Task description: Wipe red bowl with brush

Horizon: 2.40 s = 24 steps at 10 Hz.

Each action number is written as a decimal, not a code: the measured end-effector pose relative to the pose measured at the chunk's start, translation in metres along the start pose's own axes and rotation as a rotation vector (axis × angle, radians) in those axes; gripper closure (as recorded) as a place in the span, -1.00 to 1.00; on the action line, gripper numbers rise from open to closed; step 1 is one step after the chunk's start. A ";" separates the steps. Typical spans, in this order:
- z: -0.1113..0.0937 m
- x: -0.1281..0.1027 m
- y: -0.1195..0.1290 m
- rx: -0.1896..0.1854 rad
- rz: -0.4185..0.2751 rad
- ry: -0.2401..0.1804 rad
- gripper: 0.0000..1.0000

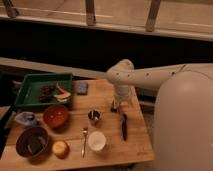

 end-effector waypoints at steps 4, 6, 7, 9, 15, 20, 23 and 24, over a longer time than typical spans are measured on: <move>0.009 0.003 -0.001 0.037 0.007 0.024 -0.30; 0.039 0.005 -0.003 0.058 0.022 0.074 -0.30; 0.055 0.007 -0.003 0.055 0.032 0.109 -0.30; 0.072 0.010 -0.006 0.039 0.052 0.165 -0.30; 0.101 0.024 -0.011 -0.069 0.098 0.251 0.41; 0.102 0.028 -0.009 -0.118 0.089 0.253 1.00; 0.096 0.023 -0.006 -0.115 0.079 0.231 1.00; 0.094 0.021 -0.006 -0.112 0.078 0.224 1.00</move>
